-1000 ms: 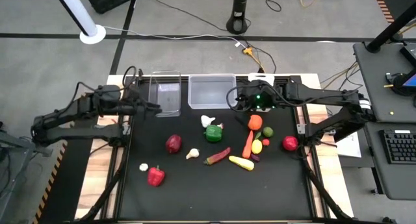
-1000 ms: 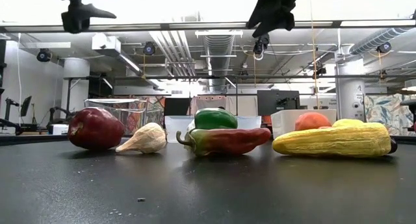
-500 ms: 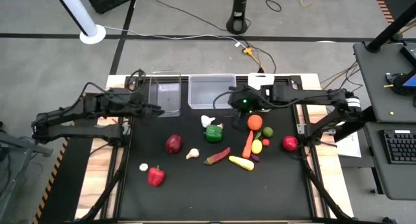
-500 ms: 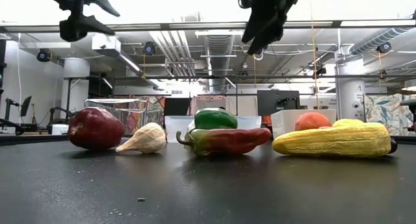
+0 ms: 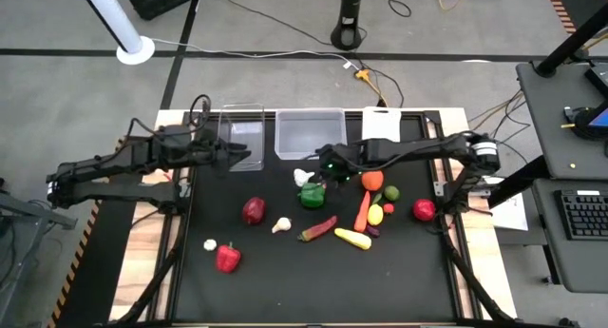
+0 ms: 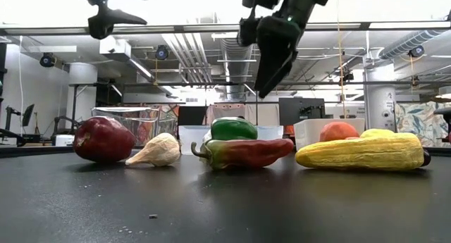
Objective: Sort produce into baskets
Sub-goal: Put the green bell pepper into the transparent bin
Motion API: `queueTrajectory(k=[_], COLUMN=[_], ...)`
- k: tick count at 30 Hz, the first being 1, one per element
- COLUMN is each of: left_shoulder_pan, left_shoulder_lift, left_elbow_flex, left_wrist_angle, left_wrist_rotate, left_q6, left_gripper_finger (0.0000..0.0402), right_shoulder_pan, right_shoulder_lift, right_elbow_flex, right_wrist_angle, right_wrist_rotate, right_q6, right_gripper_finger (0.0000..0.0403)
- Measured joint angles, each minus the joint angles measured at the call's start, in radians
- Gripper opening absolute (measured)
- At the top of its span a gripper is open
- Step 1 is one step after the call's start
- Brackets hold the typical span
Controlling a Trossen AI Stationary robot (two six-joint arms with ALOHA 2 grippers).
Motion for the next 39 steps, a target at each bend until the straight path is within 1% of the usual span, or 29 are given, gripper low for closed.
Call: queueTrajectory(k=[5,10,21,28,39], left_shoulder_pan=[0.0,0.0,0.0,0.0,0.0], left_shoulder_lift=[-0.01,-0.008,-0.002,0.0,0.017], left_elbow_flex=[0.0,-0.001,-0.002,-0.002,-0.003], left_wrist_angle=[-0.003,-0.003,-0.005,-0.004,-0.003], left_wrist_rotate=[-0.008,-0.008,-0.008,-0.007,-0.007], left_q6=[0.0,0.0,0.0,0.0,0.004], left_gripper_finger=[0.0192,0.0192,0.0192,0.0192,0.0192], right_shoulder_pan=[0.031,0.034,0.031,0.028,0.017], right_shoulder_lift=[0.062,0.099,0.171,0.188,0.23], right_elbow_flex=[0.0,0.0,0.0,0.0,-0.001], right_wrist_angle=[0.054,0.092,0.145,0.201,0.211], right_wrist_rotate=[-0.021,-0.058,-0.056,-0.045,-0.056], right_q6=[-0.002,0.014,0.062,0.064,0.031], right_gripper_finger=[0.0368,0.0368,0.0368,0.0368,0.0366])
